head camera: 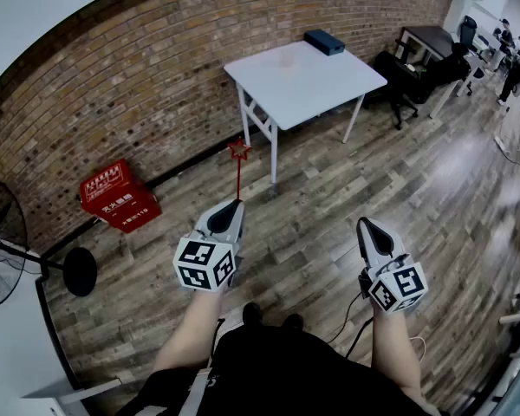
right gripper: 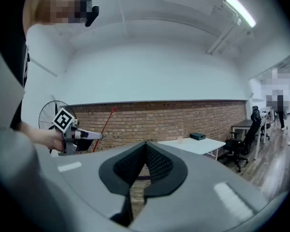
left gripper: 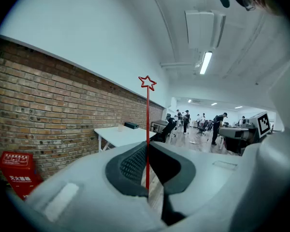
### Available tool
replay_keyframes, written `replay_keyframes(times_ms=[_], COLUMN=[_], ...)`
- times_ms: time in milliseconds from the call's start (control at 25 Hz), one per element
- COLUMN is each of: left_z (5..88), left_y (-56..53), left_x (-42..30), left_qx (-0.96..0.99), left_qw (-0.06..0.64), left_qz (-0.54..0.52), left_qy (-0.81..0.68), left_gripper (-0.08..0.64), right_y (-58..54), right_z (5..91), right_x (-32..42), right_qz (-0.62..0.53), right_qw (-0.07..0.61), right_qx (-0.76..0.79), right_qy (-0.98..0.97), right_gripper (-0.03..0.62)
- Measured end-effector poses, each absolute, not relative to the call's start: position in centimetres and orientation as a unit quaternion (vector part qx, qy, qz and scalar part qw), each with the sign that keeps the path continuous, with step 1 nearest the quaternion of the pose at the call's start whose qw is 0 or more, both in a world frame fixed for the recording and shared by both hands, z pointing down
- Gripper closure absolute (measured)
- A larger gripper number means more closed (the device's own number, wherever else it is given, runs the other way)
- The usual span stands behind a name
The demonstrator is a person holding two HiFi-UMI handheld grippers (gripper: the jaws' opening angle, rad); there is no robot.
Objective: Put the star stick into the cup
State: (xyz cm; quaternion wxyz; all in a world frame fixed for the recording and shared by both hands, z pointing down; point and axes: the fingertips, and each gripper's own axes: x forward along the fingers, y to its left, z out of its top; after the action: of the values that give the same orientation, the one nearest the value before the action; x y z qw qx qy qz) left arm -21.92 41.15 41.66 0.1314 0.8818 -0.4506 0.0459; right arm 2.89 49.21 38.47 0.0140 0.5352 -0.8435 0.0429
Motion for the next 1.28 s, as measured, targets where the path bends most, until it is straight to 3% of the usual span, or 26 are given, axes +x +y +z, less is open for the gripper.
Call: replay_keyframes(times_ms=[1280], left_z=[40.9], left_y=[43.6], left_x=[-11.1], left_qx=[0.893], left_qw=[0.137], left_qz=[0.043], left_qy=[-0.426], left_gripper=[0.545], right_y=[54.2], right_z=[40.2], right_x=[13.0], right_qz=[0.098], right_qw=[-0.014], right_qx=[0.526], right_qy=[-0.845], right_gripper=[0.592])
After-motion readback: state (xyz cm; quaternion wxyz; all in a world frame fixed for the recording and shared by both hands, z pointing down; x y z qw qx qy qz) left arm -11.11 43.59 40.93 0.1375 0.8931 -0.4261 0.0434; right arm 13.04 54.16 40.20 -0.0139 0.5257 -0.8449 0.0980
